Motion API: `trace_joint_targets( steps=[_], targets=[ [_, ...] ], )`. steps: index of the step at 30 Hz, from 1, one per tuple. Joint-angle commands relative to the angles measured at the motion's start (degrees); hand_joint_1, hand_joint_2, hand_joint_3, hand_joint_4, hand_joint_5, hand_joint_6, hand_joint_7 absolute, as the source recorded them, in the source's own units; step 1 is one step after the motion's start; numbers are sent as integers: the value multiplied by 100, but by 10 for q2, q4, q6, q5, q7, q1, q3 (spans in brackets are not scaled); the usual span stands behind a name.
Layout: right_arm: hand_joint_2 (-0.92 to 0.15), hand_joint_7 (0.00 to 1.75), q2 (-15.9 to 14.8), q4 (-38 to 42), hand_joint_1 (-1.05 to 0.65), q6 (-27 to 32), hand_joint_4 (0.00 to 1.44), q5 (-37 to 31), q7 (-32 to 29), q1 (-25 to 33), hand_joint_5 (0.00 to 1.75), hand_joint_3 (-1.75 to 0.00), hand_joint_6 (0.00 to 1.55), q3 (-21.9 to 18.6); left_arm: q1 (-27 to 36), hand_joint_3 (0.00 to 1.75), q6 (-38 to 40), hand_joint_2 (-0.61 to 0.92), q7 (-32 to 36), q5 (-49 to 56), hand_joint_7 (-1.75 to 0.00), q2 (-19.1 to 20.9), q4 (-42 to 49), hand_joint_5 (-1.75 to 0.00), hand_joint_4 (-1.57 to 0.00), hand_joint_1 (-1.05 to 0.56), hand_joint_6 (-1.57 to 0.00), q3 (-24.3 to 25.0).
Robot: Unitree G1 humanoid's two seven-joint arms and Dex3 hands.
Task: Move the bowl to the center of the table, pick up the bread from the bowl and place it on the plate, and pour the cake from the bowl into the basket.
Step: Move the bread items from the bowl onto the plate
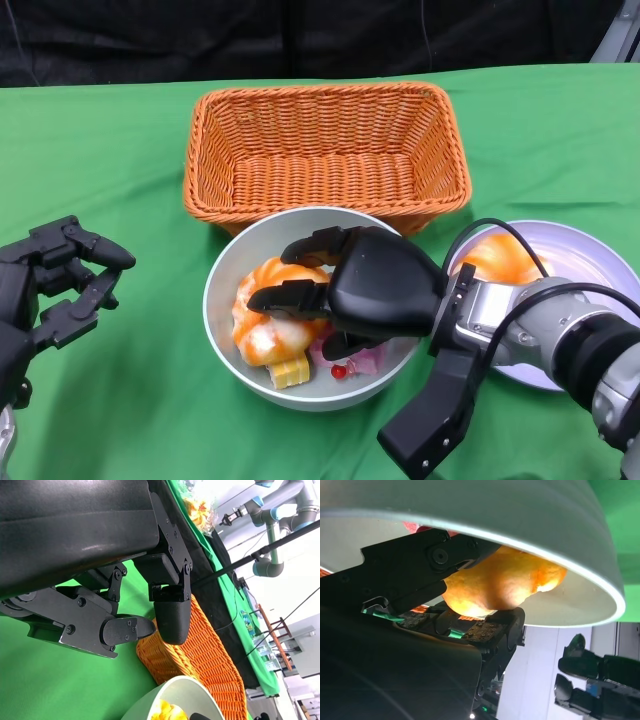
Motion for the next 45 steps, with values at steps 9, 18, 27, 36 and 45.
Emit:
trace_joint_targets(
  steps=[9,18,27,36,45],
  targets=[
    [-83,9,34,48,-41,46,76,-18,-124,14,100,0,110,47,5,50,-4,84,6,1,-104,10,-2,-151,-78,-3,-85,5],
    [-81,9,36,73,-39,31,64,-2,-162,11,159,0,118,46,3,57,-8,80,8,4,-105,9,3,-150,-79,-3,-85,4],
    [-80,12,17,65,-41,10,54,12,-194,0,174,-1,120,31,3,55,-3,80,14,10,-104,7,0,-151,-78,-5,-85,2],
    [-90,56,-30,-5,-34,-36,63,58,-168,12,145,-1,98,-23,3,52,-2,81,10,5,-103,4,-2,-152,-78,-7,-84,1],
    [-92,114,-86,-135,-29,-64,68,105,-123,72,127,-6,66,-93,5,55,0,81,10,4,-104,6,-4,-152,-79,-3,-85,2]
  ],
)
